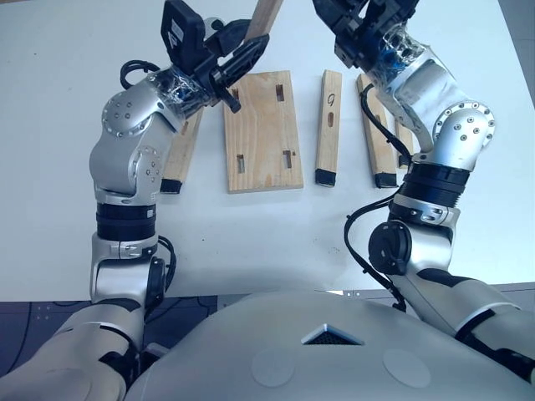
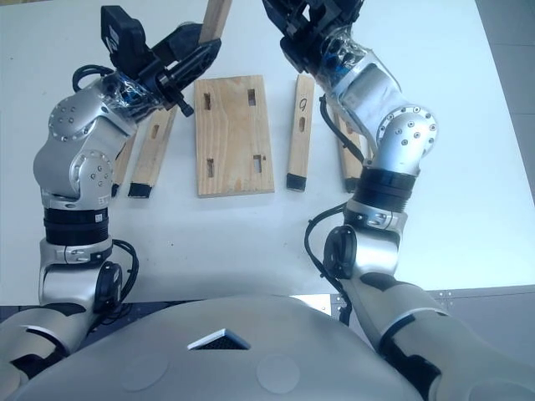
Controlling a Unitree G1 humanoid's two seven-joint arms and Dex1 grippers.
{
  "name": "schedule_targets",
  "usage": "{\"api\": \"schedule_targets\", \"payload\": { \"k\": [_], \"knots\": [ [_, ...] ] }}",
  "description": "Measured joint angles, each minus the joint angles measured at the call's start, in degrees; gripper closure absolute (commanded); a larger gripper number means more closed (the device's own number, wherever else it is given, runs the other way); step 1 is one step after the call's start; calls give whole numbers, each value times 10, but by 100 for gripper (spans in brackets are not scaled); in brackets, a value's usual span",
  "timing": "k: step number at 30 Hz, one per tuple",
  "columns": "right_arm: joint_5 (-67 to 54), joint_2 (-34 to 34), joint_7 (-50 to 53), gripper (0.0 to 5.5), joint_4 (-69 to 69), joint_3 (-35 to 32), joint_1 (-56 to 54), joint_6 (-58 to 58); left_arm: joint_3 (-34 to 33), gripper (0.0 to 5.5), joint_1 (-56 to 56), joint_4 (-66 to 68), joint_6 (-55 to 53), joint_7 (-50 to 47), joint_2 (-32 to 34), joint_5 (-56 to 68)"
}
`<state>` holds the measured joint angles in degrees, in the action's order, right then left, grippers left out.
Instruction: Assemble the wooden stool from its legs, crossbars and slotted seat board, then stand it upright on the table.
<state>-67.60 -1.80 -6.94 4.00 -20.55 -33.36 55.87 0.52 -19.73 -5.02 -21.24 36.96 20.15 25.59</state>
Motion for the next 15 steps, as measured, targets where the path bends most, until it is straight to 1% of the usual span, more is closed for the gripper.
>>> {"api": "schedule_targets", "payload": {
  "k": [3, 5, 8, 9, 13, 15],
  "knots": [
    [-1, -1, 0, 252, 0, 7, 6, 0, 4, 425, 0, 2, -3, 0, -2, -4],
    [0, 0, 0, 252, 0, 12, 12, -1, 33, 425, 8, -2, 4, 18, 9, -31],
    [5, 1, 1, 296, 5, 14, 14, -13, 59, 425, 27, -7, 15, 33, 23, -56],
    [6, 1, 3, 322, 7, 14, 14, -17, 62, 425, 28, -7, 17, 35, 23, -63],
    [7, 1, 10, 376, 9, 14, 15, -23, 67, 425, 29, -7, 27, 36, 23, -77],
    [7, 1, 10, 415, 9, 14, 16, -23, 68, 425, 29, -7, 28, 36, 23, -78]
  ]
}}
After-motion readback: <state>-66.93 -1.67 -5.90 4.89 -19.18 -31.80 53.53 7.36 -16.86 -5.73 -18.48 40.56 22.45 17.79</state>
